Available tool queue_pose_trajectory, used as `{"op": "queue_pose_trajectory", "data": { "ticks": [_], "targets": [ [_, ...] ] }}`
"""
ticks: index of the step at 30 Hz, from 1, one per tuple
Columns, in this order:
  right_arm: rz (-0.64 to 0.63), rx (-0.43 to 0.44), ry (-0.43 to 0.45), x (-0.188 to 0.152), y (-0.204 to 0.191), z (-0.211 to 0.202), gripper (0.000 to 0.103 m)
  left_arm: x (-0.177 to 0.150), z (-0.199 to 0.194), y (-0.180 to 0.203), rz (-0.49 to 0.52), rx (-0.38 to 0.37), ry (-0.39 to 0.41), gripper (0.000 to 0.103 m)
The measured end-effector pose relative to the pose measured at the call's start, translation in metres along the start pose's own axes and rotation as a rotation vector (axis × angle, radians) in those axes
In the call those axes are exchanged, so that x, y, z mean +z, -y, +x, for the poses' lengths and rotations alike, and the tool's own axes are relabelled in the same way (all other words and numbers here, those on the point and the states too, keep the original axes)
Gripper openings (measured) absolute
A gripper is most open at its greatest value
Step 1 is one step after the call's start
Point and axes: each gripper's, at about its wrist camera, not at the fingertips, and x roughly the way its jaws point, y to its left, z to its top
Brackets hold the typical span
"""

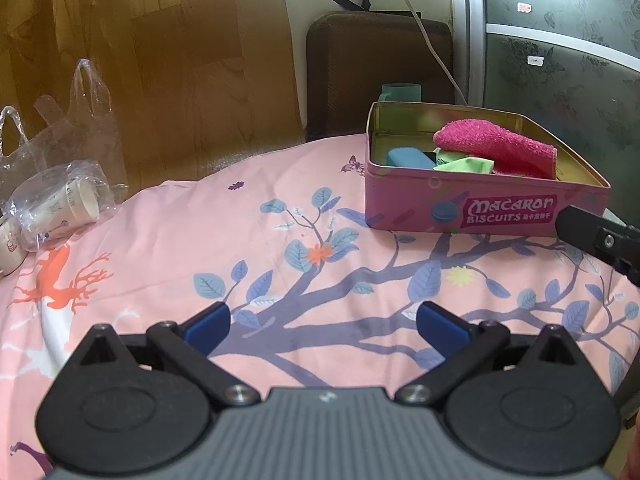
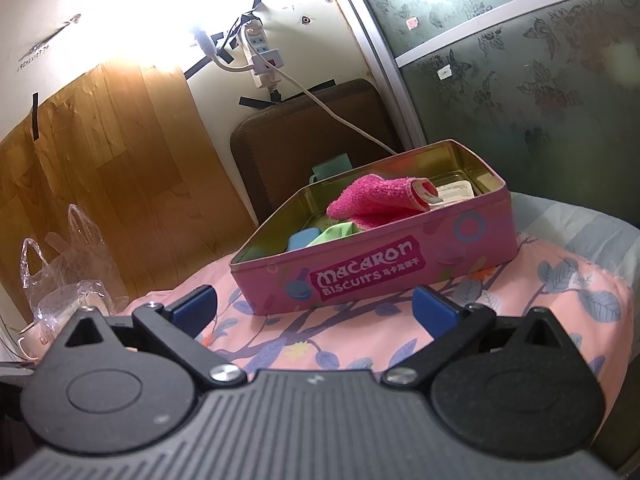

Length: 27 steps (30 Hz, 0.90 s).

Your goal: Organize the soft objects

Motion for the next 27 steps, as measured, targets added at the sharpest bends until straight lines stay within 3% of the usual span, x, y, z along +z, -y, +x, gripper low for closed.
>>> {"op": "queue_pose_trajectory", "data": {
  "ticks": [27],
  "targets": [
    [0.029,-0.006,-0.013,-0.002,0.009,0.003,0.103,-0.002,0.006,0.011,0.024,-0.033,-0.034,0.103]
  ]
}}
